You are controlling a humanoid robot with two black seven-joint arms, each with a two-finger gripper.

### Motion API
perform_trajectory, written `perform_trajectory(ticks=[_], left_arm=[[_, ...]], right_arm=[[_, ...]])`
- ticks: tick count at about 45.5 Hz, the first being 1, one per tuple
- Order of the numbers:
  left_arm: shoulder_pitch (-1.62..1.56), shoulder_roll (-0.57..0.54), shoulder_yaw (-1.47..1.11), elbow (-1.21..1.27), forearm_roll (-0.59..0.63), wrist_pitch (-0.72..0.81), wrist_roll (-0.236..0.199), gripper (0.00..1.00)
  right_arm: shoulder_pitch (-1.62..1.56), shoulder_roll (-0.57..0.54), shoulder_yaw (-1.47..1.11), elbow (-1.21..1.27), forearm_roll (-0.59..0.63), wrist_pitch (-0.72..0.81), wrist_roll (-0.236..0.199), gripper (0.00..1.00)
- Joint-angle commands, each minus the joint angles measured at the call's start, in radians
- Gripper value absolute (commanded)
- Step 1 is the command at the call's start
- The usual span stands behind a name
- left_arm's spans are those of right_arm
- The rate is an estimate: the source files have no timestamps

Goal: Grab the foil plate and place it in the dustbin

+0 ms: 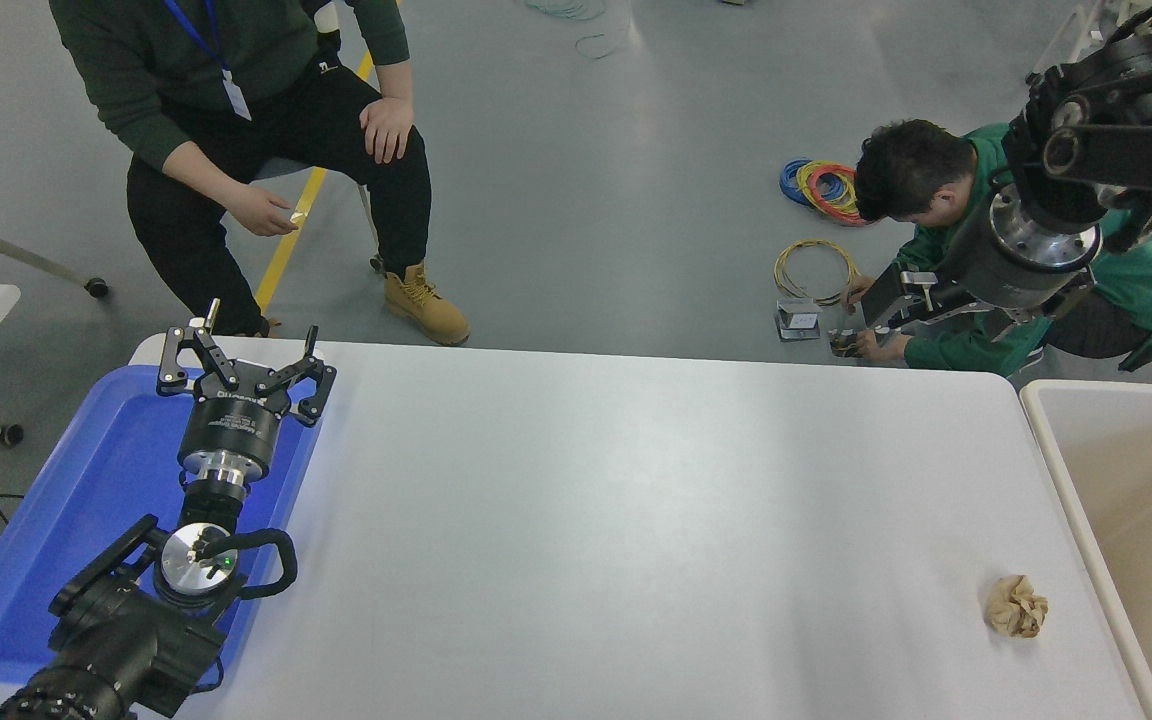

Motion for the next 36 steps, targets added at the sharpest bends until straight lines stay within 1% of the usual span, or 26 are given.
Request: perform_trajectory(ticks=[1,15,22,25,27,33,36], left_arm=[[0.000,0.001,0.000,0.000,0.000,0.000,0.000,1.00],[0.000,0.001,0.000,0.000,0.000,0.000,0.000,1.00],[0.000,-0.001,0.000,0.000,0.000,0.000,-0.001,1.00],[0.000,0.001,0.000,0.000,0.000,0.000,0.000,1.00],[0.000,0.001,0.000,0.000,0.000,0.000,0.000,1.00],[0.000,-0.001,0.000,0.000,0.000,0.000,0.000,1.00],[0.000,0.001,0.000,0.000,0.000,0.000,0.000,1.00]], right_arm=[[0.053,-0.003,-0.005,0.071,0.004,0.033,0.000,1.00],[0.033,-0.017,0.001,0.062,0.010,0.033,-0.002,1.00],[0.030,-0.041,-0.011,0.062,0.080,0.033,-0.005,1.00],[0.030,-0.051,-0.020,0.062,0.087,0.033,-0.008,1.00],[0.030,-0.052,-0.037,0.062,0.088,0.033,-0.020,1.00],[0.030,-0.058,-0.074,0.062,0.091,0.033,-0.078,1.00],[0.030,-0.063,-0.086,0.062,0.091,0.033,-0.089,1.00]])
